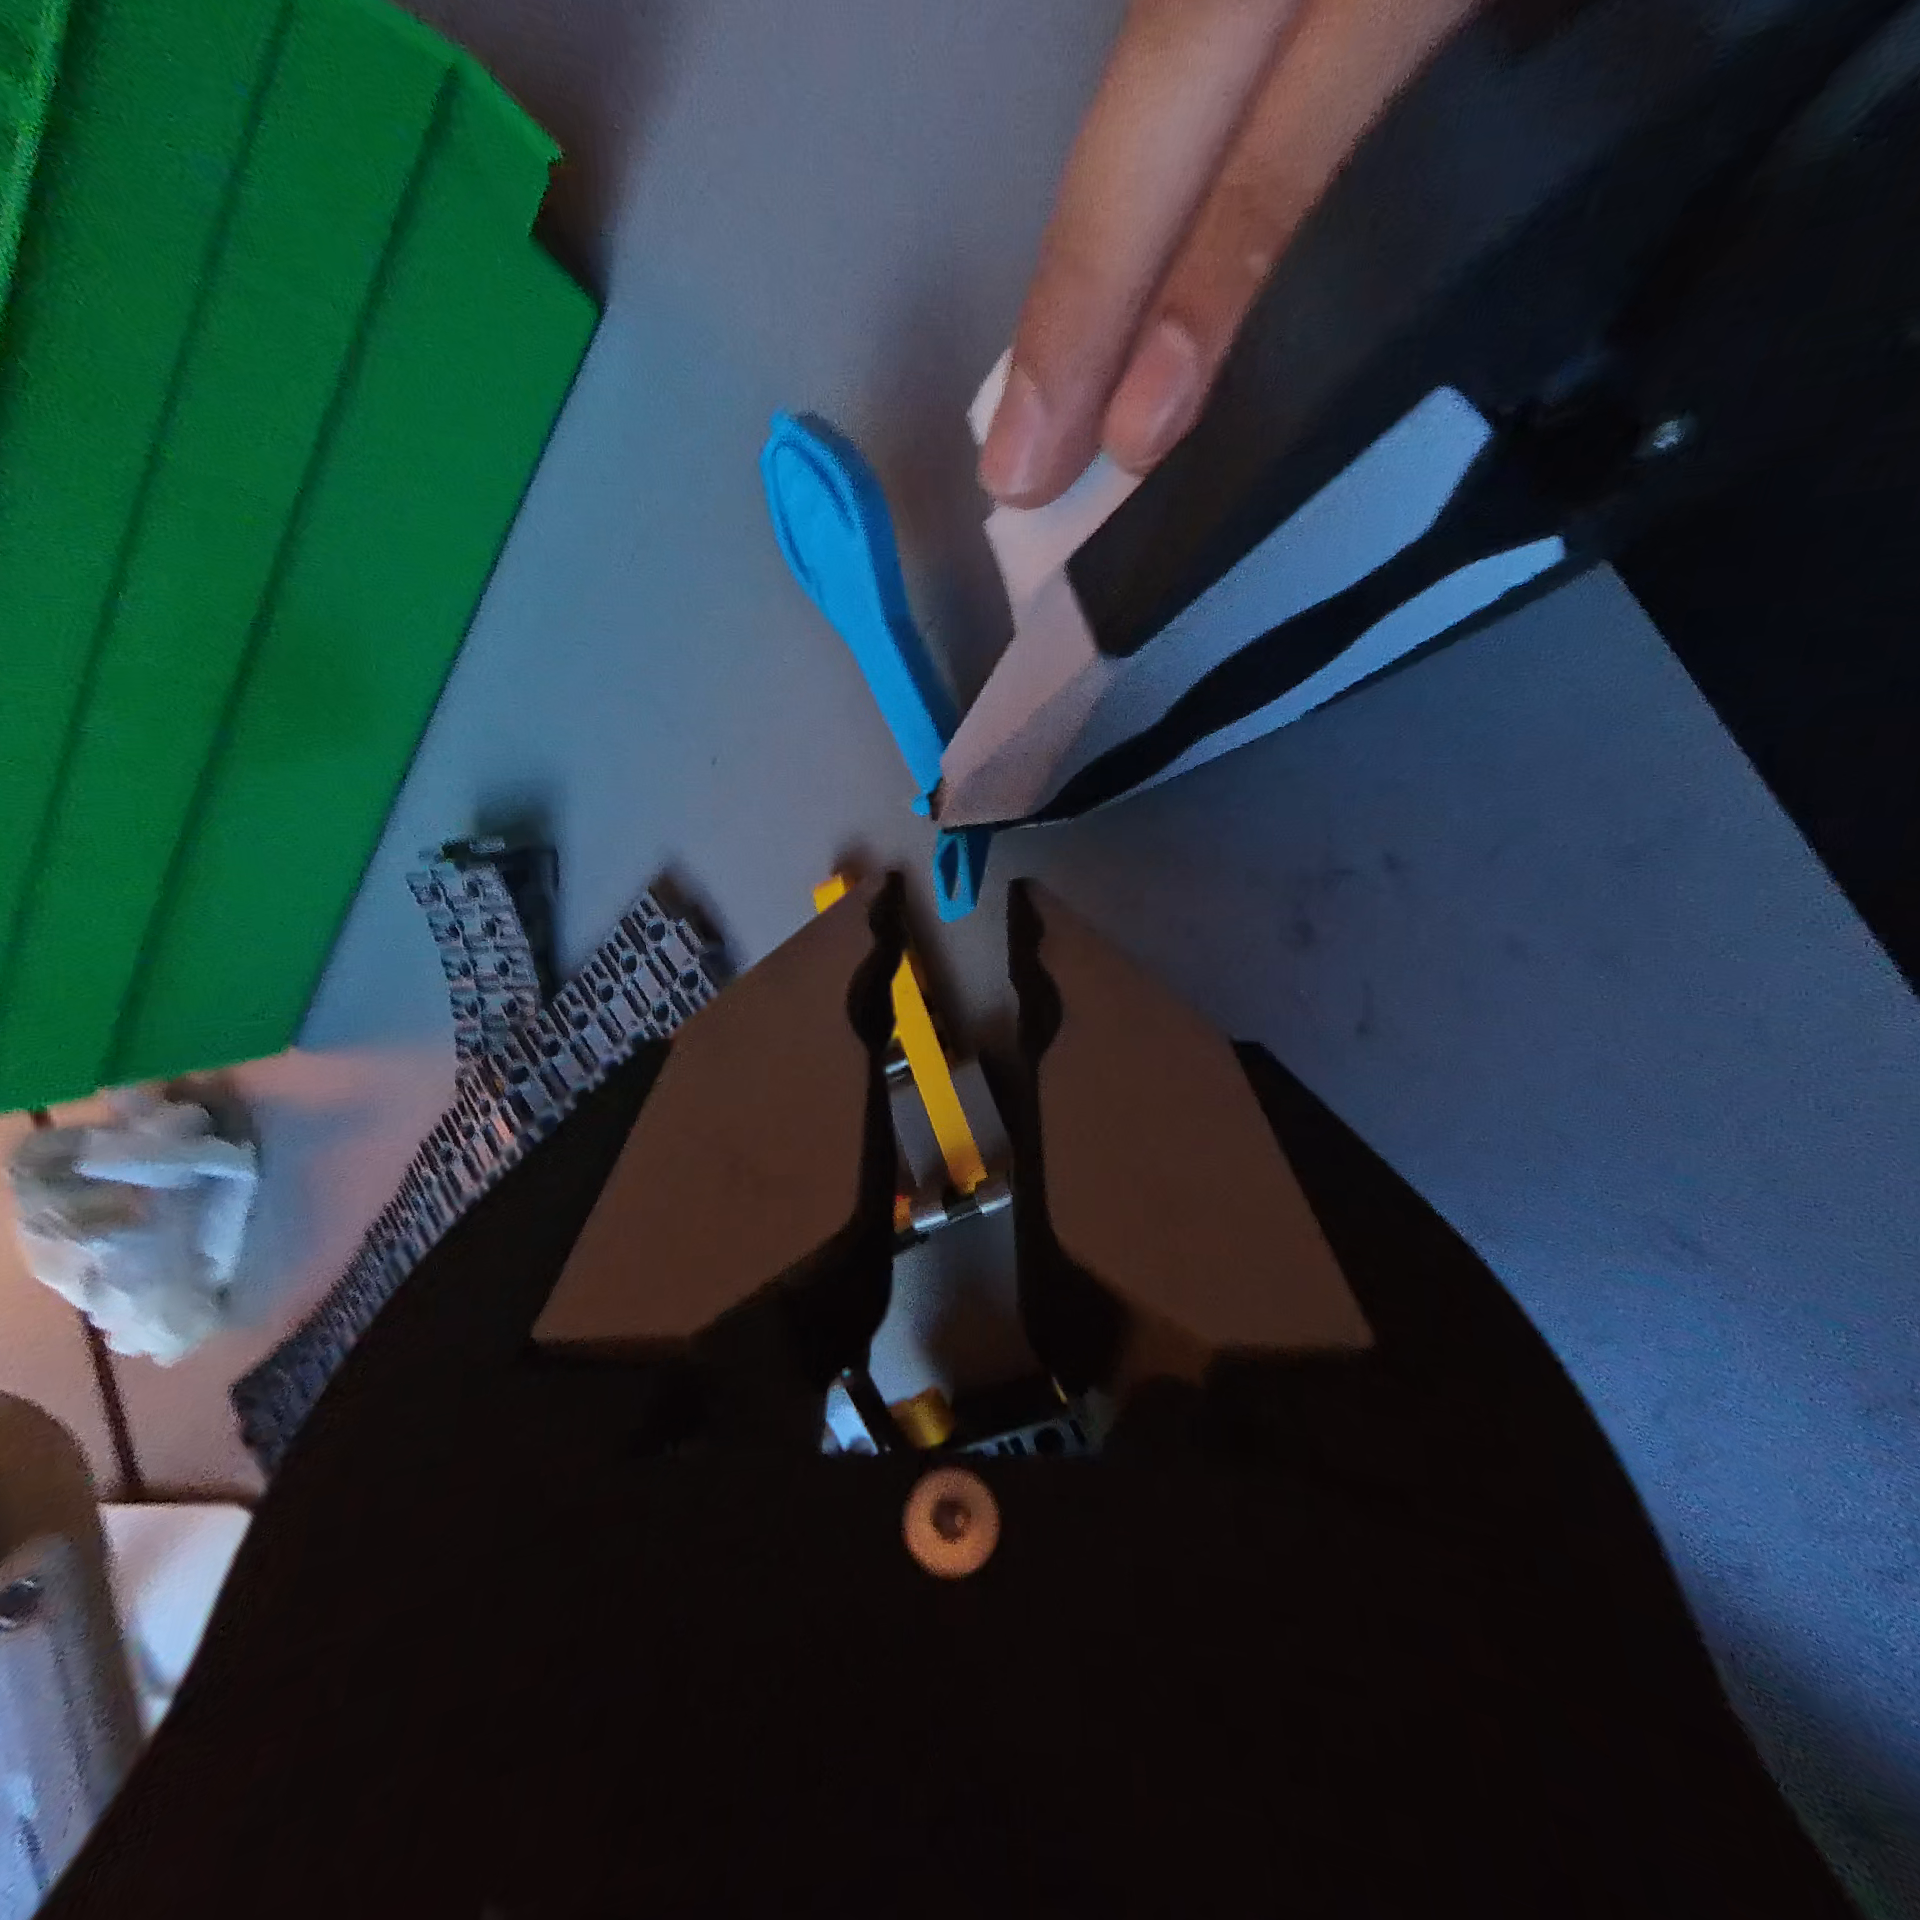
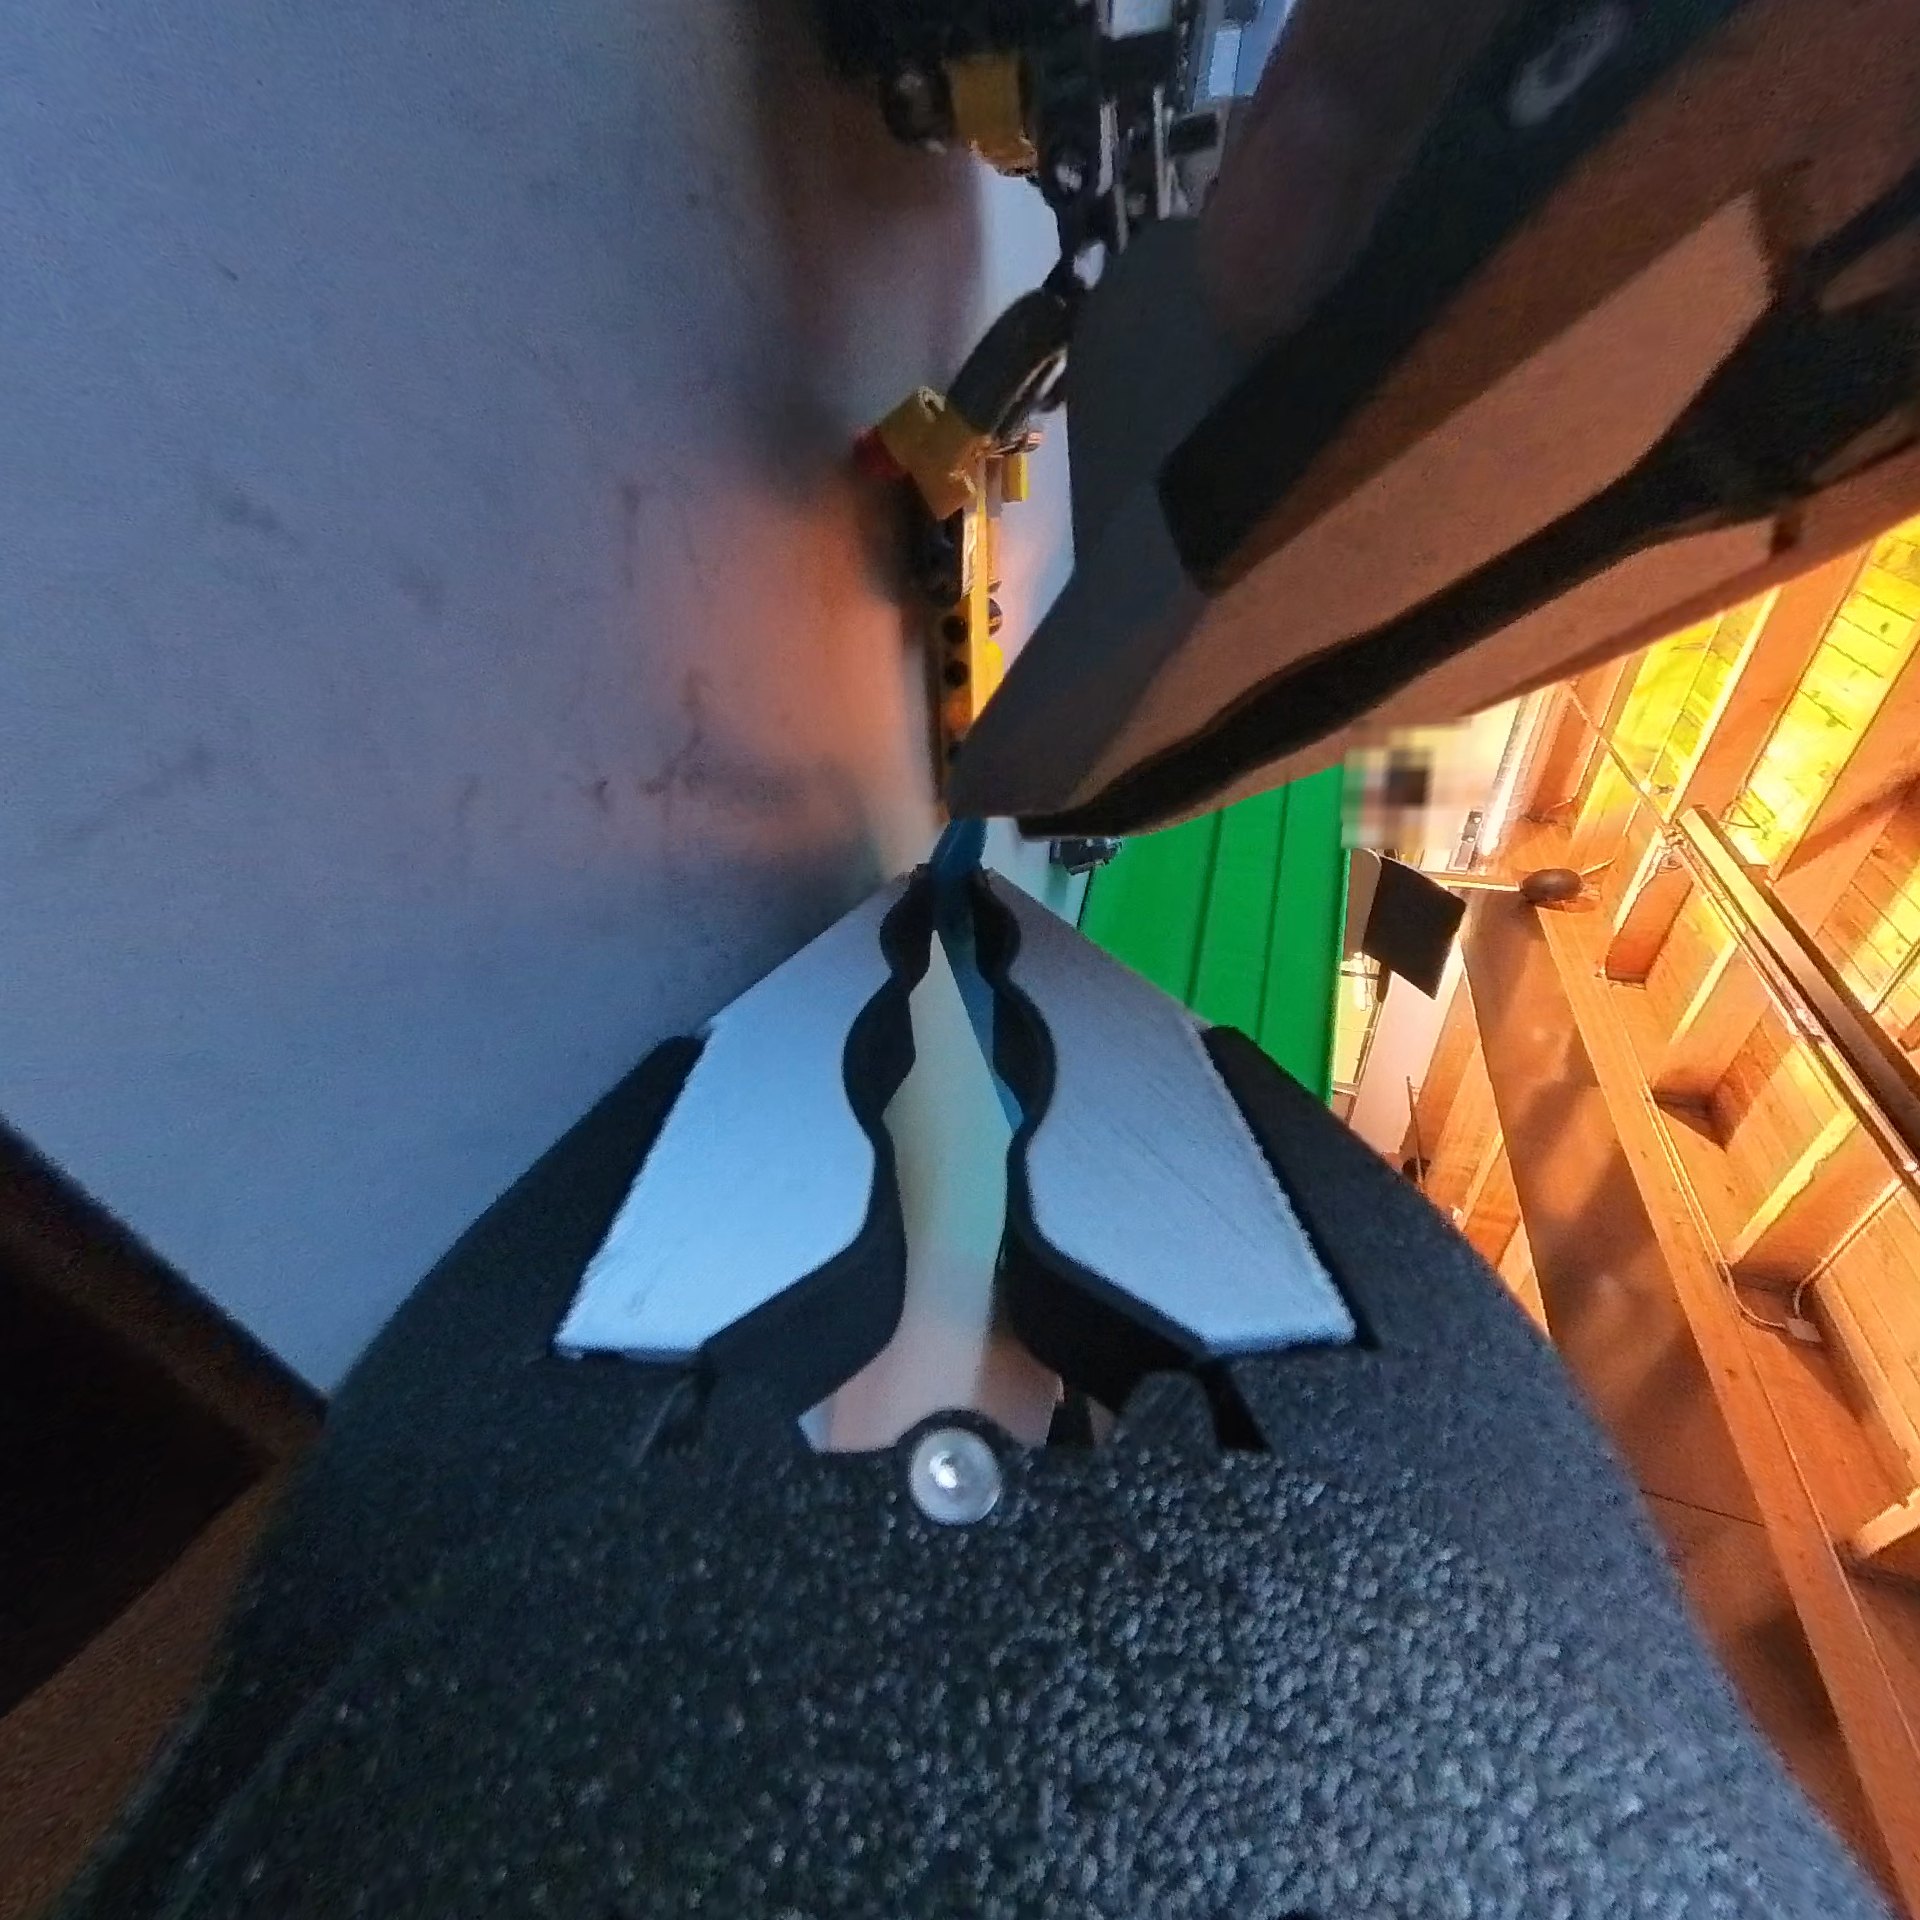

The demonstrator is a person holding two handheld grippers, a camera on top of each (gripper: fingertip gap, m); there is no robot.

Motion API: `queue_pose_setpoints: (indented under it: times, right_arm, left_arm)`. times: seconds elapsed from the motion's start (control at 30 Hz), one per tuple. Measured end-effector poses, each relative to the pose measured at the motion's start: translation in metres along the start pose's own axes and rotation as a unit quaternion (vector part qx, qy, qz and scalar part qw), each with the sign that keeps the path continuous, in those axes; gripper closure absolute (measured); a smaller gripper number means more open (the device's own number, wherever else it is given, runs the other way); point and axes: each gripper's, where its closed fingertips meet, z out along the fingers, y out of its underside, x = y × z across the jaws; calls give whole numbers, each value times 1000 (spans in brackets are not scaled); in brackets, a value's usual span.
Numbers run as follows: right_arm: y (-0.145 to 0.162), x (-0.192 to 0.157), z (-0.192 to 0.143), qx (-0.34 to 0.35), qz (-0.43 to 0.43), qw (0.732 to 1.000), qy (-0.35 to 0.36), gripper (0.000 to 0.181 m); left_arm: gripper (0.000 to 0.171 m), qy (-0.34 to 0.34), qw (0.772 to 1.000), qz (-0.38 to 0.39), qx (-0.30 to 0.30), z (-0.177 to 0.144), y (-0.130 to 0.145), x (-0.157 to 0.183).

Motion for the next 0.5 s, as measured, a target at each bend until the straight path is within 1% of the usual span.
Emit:
queue_pose_setpoints:
  times: [0.07,0.1,0.13,0.23,0.33,0.4,0.43,0.5]
  right_arm:
    - [0,-1,-1,2,7,1000,-4,176]
    - [1,-1,-1,4,18,1000,-9,175]
    - [1,-2,-1,8,32,999,-15,175]
    - [3,-2,-1,18,72,997,-31,175]
    - [2,-3,-4,40,108,992,-52,175]
    - [-2,-4,-11,71,165,979,-98,169]
    - [-4,-4,-15,86,205,967,-127,163]
    - [-9,-4,-27,120,289,926,-210,159]
  left_arm:
    - [160,-5,999,40,-6,3,-1,2]
    - [168,-8,998,63,-11,4,1,3]
    - [171,-14,996,89,-14,6,1,3]
    - [171,-49,986,158,-24,9,2,0]
    - [171,-66,981,182,-24,10,1,-1]
    - [171,-75,977,197,-14,8,0,-1]
    - [171,-78,975,206,-12,7,0,1]
    - [171,-91,969,232,-8,5,1,1]
